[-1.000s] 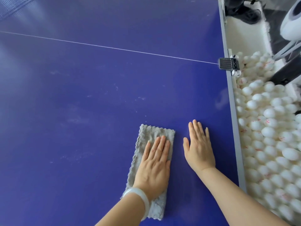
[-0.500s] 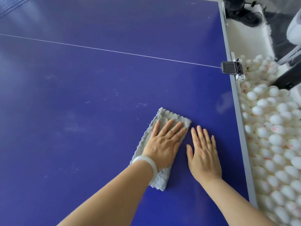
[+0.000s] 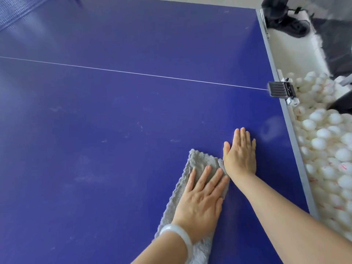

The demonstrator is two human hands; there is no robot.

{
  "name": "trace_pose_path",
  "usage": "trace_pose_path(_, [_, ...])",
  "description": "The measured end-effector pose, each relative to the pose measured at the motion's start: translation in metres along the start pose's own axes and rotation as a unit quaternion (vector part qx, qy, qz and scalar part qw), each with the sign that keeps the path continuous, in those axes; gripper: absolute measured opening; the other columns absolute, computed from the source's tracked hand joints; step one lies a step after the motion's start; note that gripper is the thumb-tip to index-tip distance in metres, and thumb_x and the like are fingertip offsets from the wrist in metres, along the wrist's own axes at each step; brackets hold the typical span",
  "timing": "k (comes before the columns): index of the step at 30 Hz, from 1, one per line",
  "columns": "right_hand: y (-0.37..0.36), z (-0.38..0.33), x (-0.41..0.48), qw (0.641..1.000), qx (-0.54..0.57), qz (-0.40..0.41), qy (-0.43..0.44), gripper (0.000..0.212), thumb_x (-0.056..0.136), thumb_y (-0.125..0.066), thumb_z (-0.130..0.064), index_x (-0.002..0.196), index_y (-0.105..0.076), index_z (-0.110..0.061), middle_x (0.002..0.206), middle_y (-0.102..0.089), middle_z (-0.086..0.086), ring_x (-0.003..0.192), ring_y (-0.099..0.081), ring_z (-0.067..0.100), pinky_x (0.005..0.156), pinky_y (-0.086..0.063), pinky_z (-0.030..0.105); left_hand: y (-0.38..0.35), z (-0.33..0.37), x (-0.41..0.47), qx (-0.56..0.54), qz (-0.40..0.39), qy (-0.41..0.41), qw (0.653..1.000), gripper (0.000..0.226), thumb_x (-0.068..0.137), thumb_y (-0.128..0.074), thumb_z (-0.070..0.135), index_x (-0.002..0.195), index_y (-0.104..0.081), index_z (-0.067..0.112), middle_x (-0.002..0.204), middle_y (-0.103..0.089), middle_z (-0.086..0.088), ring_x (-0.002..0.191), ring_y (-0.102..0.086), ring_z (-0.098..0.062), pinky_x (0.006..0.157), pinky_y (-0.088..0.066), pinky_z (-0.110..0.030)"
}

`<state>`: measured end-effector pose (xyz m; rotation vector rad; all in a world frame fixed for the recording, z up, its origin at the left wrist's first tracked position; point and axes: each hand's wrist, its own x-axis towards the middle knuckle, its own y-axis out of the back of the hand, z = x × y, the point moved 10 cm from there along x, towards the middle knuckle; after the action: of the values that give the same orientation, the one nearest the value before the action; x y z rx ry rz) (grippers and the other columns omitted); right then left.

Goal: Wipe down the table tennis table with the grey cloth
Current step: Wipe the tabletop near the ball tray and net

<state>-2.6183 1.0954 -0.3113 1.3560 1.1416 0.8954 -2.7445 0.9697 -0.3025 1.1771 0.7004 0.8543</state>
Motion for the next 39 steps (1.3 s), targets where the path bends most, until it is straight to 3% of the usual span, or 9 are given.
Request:
trace_pose_path(7, [0.002, 0.004, 0.02, 0.998, 0.006, 0.022, -0.051, 0.063, 0.105, -0.023, -0.038, 0.159, -0.007, -0.009, 0.167, -0.004, 0.007, 0.154, -0.004, 0.02, 0.125, -0.001, 0.04, 0.04, -0.155, 0.042, 0.013, 0.011, 0.163, 0.987, 0.057, 0.102, -0.008, 0.04, 0.158, 0.004, 0.035, 0.165, 0.008, 0.015, 0.149, 0.022, -0.012, 0.122, 0.012, -0.046])
trace_pose_path(10, [0.004, 0.006, 0.02, 0.998, 0.008, 0.026, -0.058, 0.063, 0.105, -0.023, -0.038, 0.159, -0.006, -0.009, 0.167, -0.004, 0.006, 0.154, -0.005, 0.02, 0.125, -0.002, 0.04, 0.045, -0.146, 0.018, 0.004, 0.045, 0.209, 0.977, 0.061, 0.099, -0.014, 0.038, 0.159, -0.01, 0.028, 0.165, -0.002, 0.009, 0.153, 0.006, -0.021, 0.123, 0.0, -0.049])
trace_pose_path(13, [0.002, 0.006, 0.021, 0.998, -0.002, 0.027, -0.06, 0.064, 0.104, -0.022, -0.038, 0.159, -0.005, -0.009, 0.167, -0.004, 0.006, 0.154, -0.004, 0.02, 0.125, -0.001, 0.04, 0.028, -0.072, 0.027, -0.004, 0.03, 0.061, 0.998, 0.06, 0.098, -0.033, 0.033, 0.156, -0.029, 0.019, 0.164, -0.021, 0.003, 0.152, -0.015, -0.028, 0.115, -0.016, -0.053])
trace_pose_path(19, [0.001, 0.008, 0.024, 0.998, 0.015, 0.024, -0.057, 0.06, 0.105, -0.024, -0.031, 0.159, -0.006, -0.012, 0.167, -0.002, 0.003, 0.154, 0.0, 0.015, 0.125, 0.002, 0.036, 0.019, -0.055, 0.123, -0.004, -0.037, -0.074, 0.997, 0.058, 0.103, -0.021, 0.035, 0.159, -0.005, 0.028, 0.166, 0.0, 0.012, 0.152, 0.014, -0.015, 0.122, 0.008, -0.049])
trace_pose_path(26, [0.001, 0.008, 0.022, 0.998, -0.005, 0.014, -0.055, 0.065, 0.103, -0.015, -0.042, 0.159, 0.002, -0.014, 0.166, 0.006, 0.001, 0.153, 0.006, 0.014, 0.125, 0.003, 0.036, 0.051, -0.182, 0.141, -0.005, 0.025, 0.152, 0.988, 0.057, 0.104, -0.016, 0.035, 0.159, -0.001, 0.03, 0.166, 0.003, 0.013, 0.152, 0.014, -0.015, 0.122, 0.007, -0.047])
trace_pose_path(29, [0.002, 0.008, 0.022, 0.998, -0.003, 0.018, -0.057, 0.065, 0.104, -0.017, -0.042, 0.159, 0.001, -0.014, 0.167, 0.004, 0.002, 0.154, 0.003, 0.016, 0.125, 0.002, 0.037, 0.055, -0.172, 0.101, 0.009, 0.059, 0.201, 0.978, 0.059, 0.101, -0.019, 0.032, 0.159, -0.012, 0.022, 0.166, -0.008, 0.006, 0.153, 0.001, -0.024, 0.123, -0.002, -0.052])
trace_pose_path(31, [0.002, 0.007, 0.021, 0.998, 0.0, 0.02, -0.055, 0.064, 0.104, -0.021, -0.04, 0.159, -0.002, -0.013, 0.167, 0.001, 0.003, 0.154, 0.001, 0.017, 0.125, 0.0, 0.038, 0.045, -0.125, 0.098, -0.007, 0.049, 0.13, 0.99, 0.061, 0.098, -0.026, 0.03, 0.157, -0.022, 0.017, 0.164, -0.019, 0.001, 0.153, -0.007, -0.03, 0.121, -0.009, -0.056])
trace_pose_path(34, [0.004, 0.006, 0.023, 0.998, 0.019, 0.025, -0.05, 0.062, 0.105, -0.03, -0.034, 0.158, -0.01, -0.011, 0.166, -0.005, 0.004, 0.154, -0.003, 0.017, 0.125, -0.001, 0.038, 0.02, -0.058, 0.13, 0.005, -0.01, -0.026, 1.0, 0.063, 0.098, -0.02, 0.029, 0.159, -0.009, 0.02, 0.167, -0.005, 0.003, 0.152, 0.012, -0.028, 0.12, 0.002, -0.057])
trace_pose_path(39, [0.004, 0.007, 0.023, 0.999, 0.009, 0.022, -0.045, 0.061, 0.105, -0.029, -0.033, 0.158, -0.007, -0.012, 0.166, -0.003, 0.002, 0.154, -0.001, 0.015, 0.125, 0.002, 0.036, 0.027, -0.071, 0.184, 0.031, -0.03, -0.094, 0.995, 0.058, 0.104, -0.016, 0.036, 0.159, 0.0, 0.029, 0.165, 0.006, 0.011, 0.151, 0.017, -0.018, 0.121, 0.011, -0.049])
